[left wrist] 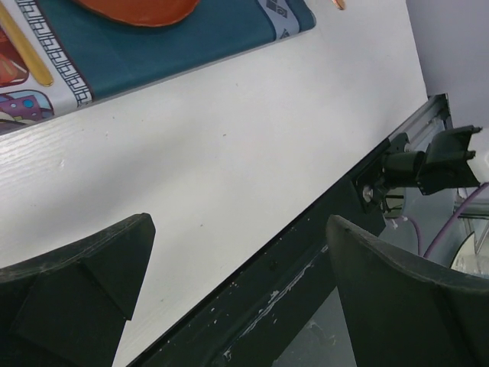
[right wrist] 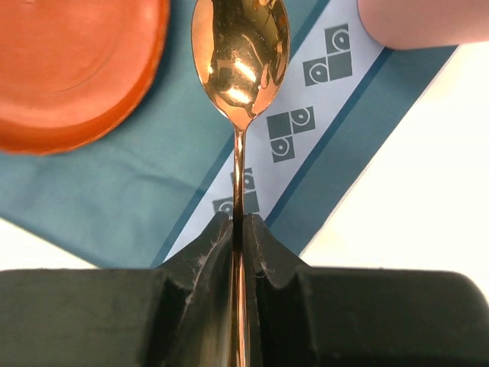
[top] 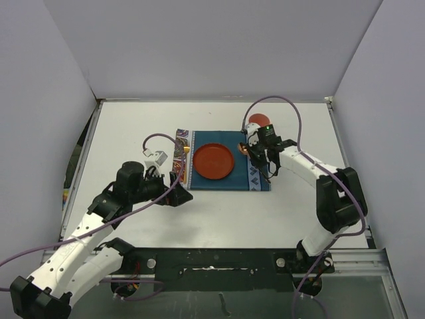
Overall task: Set the dinner table for one person
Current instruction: Place the spoon on the napkin.
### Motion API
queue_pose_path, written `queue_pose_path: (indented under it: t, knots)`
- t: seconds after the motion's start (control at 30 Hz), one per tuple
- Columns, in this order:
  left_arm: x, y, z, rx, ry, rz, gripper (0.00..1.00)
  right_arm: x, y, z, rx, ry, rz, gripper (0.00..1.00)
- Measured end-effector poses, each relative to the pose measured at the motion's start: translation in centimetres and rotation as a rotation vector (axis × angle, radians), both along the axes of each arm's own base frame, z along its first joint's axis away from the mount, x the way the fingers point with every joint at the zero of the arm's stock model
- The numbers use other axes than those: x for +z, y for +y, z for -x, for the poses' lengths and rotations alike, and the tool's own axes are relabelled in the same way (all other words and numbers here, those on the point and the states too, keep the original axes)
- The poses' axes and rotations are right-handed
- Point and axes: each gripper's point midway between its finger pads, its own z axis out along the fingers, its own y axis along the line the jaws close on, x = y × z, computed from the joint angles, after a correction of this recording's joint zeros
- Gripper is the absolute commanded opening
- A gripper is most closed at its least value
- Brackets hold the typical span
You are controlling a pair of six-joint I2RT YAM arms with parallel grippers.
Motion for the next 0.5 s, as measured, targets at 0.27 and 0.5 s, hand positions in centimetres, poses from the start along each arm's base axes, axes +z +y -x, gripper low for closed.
queue_pose_path:
  t: [0.27,0.5]
  knots:
    - [-4.2,1.2,-2.7,0.186,0.152,-0.113,0.98,4.8,0.6,2.3,0.172,-0.092,0.032,0.0]
    - [-4.0,2.8,-4.2,0.318,0.155,-0.103,0.98,3.6,5.9,7.8,0.506,-0.022,0.119,0.0]
